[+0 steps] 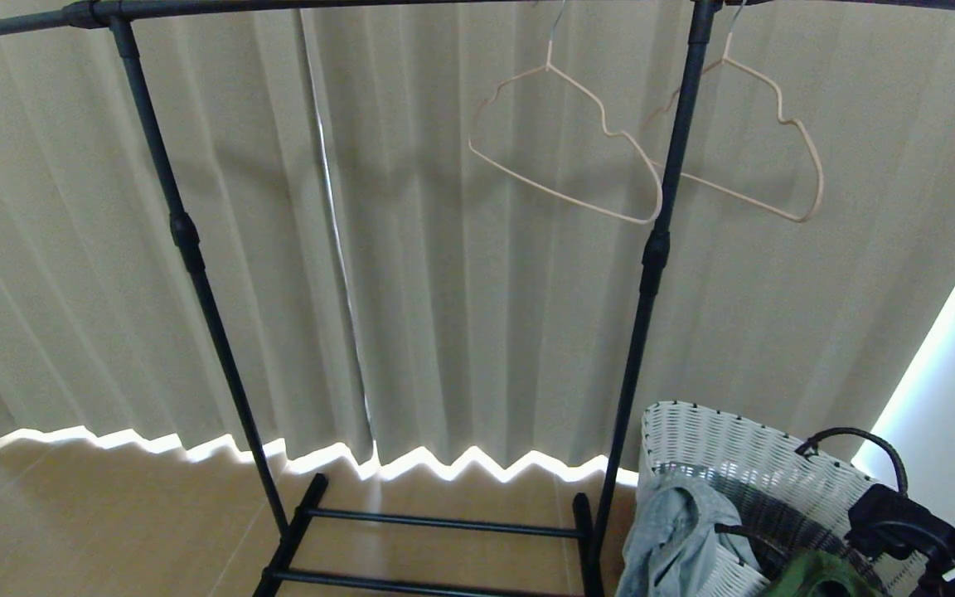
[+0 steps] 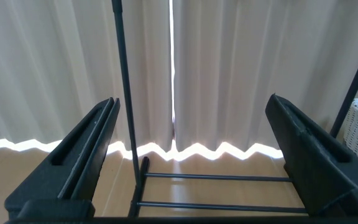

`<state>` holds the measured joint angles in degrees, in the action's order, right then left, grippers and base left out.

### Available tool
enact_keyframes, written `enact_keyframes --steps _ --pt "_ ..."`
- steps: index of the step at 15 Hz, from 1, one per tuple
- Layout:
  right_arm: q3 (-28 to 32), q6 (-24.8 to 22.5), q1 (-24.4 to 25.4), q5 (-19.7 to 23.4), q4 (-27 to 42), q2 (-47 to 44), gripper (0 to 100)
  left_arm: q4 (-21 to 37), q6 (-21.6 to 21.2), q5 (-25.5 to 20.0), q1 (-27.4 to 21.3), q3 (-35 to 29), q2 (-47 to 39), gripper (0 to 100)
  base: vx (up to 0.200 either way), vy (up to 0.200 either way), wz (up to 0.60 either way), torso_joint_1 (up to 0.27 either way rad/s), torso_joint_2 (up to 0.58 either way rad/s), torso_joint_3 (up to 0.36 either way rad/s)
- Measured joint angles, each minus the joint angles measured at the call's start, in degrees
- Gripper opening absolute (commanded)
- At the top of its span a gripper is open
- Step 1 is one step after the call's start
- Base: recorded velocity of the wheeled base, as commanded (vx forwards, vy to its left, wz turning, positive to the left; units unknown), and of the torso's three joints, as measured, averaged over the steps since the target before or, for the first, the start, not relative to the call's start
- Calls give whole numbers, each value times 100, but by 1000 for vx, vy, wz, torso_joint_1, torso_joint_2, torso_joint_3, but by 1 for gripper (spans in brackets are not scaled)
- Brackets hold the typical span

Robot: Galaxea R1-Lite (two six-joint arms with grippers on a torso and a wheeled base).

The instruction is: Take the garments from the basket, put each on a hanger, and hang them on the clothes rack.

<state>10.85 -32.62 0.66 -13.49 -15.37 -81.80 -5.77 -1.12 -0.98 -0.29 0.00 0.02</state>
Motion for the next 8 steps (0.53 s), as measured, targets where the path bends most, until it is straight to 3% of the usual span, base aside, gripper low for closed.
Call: enact_keyframes --steps 8 --pt "-40 11 -11 129 -1134 -1095 100 0 15 20 2 0 0 100 0 0 0 0 0 0"
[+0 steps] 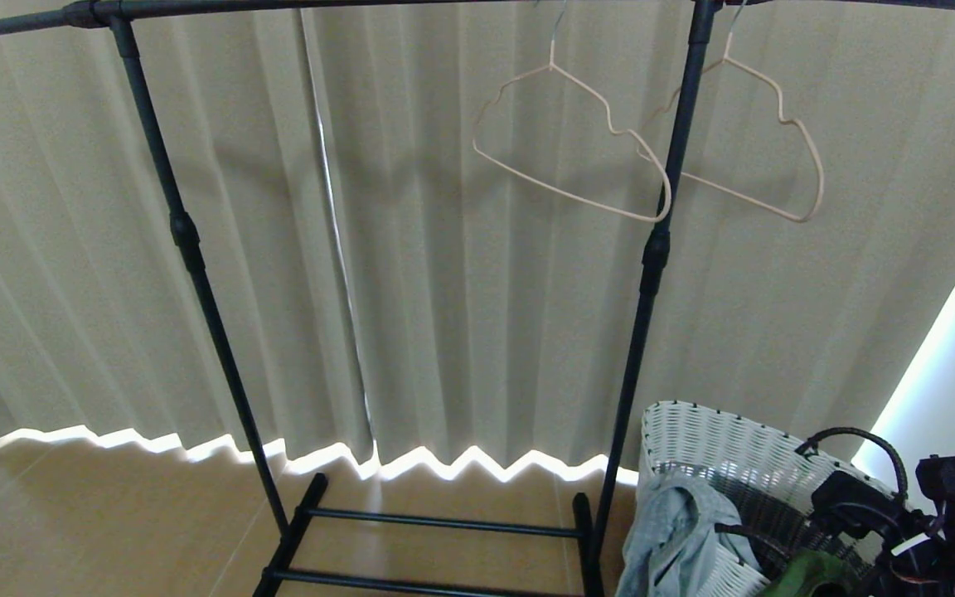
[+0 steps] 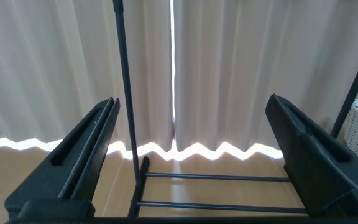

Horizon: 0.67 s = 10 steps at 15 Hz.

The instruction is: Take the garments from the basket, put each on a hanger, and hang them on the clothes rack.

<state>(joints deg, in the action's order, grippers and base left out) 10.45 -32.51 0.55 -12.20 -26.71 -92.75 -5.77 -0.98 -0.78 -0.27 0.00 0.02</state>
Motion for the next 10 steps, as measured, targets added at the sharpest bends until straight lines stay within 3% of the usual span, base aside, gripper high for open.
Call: enact_keyframes --steps 6,9,10 --pt "-85 -5 49 -27 -145 99 100 -2 0 0 0 0 0 100 0 0 0 0 0 0" --pt "-78 6 -44 -22 -622 -55 100 -2 0 16 0 0 0 100 0 0 0 0 0 0" --pt "-106 6 -62 -22 -633 -102 0 0 0 16 0 0 0 100 0 0 0 0 0 0"
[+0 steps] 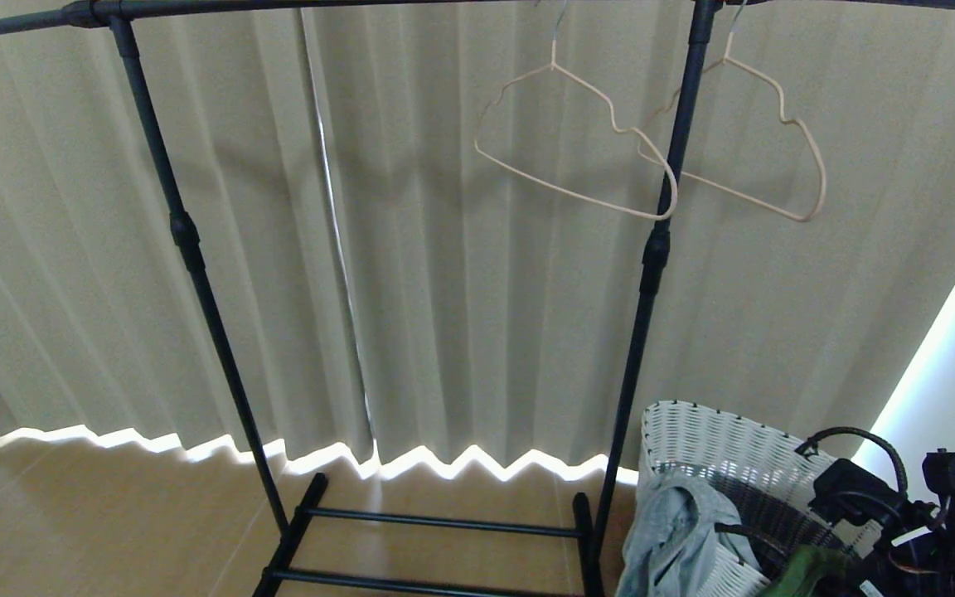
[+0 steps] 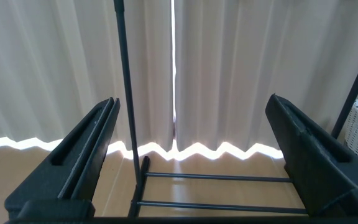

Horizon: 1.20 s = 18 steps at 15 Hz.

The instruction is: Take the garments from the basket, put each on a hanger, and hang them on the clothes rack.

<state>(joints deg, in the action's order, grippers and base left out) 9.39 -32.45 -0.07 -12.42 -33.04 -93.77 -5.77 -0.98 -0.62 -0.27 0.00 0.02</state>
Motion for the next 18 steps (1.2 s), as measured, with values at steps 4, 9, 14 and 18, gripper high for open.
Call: enact_keyframes --steps 4,9,14,18 --pt "0 2 -11 -11 -22 -72 0 0 0 2 0 0 0 100 0 0 0 0 0 0" --pt "1 -12 -9 -41 -49 177 0 0 0 -9 0 0 0 100 0 0 0 0 0 0" --pt "199 -26 15 -24 48 1281 0 5 -9 -46 0 0 0 100 0 0 0 0 0 0" --pt "819 -9 -6 17 791 2434 0 7 -6 -50 -2 0 0 100 0 0 0 0 0 0"
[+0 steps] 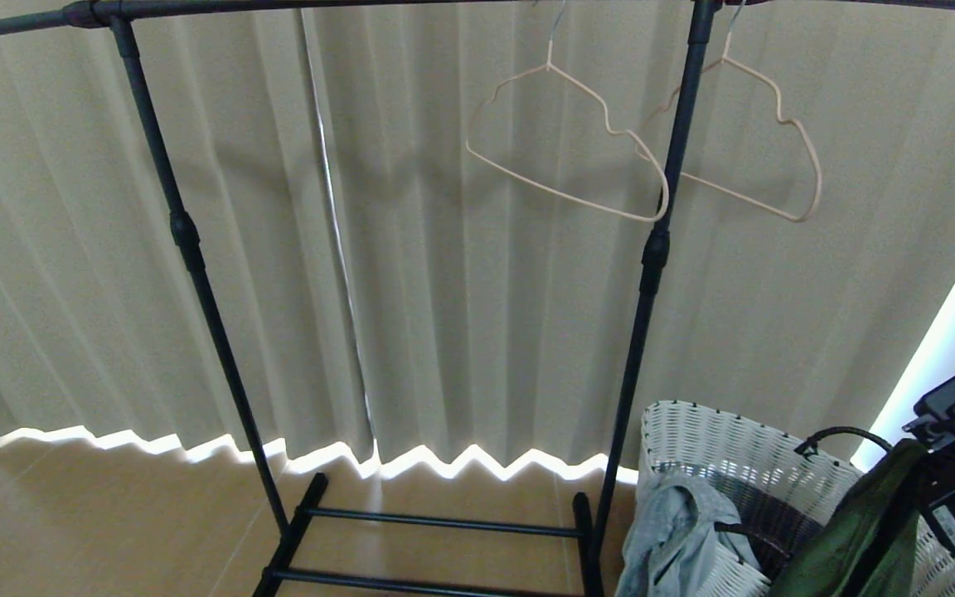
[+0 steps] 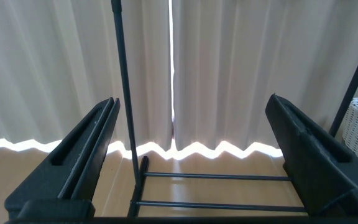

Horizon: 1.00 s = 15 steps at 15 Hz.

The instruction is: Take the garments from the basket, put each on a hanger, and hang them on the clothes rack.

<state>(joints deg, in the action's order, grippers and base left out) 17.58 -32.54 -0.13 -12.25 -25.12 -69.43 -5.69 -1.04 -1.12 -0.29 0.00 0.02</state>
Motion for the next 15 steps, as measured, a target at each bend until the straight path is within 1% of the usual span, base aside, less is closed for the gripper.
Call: enact_keyframes --steps 2,3,6,12,15 --pt "452 7 0 27 778 571 0 0 -2 0 0 0 0 100 0 0 0 0 0 0" --pt "599 9 2 33 940 779 0 0 0 1 0 0 0 100 0 0 0 0 0 0" --pt "692 13 6 33 980 1111 0 0 -2 4 -4 0 0 100 0 0 0 0 0 0" --pt "647 13 27 24 997 1242 0 -7 2 6 -6 0 0 100 0 0 0 0 0 0" --pt "584 11 32 29 991 1257 0 -7 0 12 -6 0 0 100 -200 0 0 2 2 -1"
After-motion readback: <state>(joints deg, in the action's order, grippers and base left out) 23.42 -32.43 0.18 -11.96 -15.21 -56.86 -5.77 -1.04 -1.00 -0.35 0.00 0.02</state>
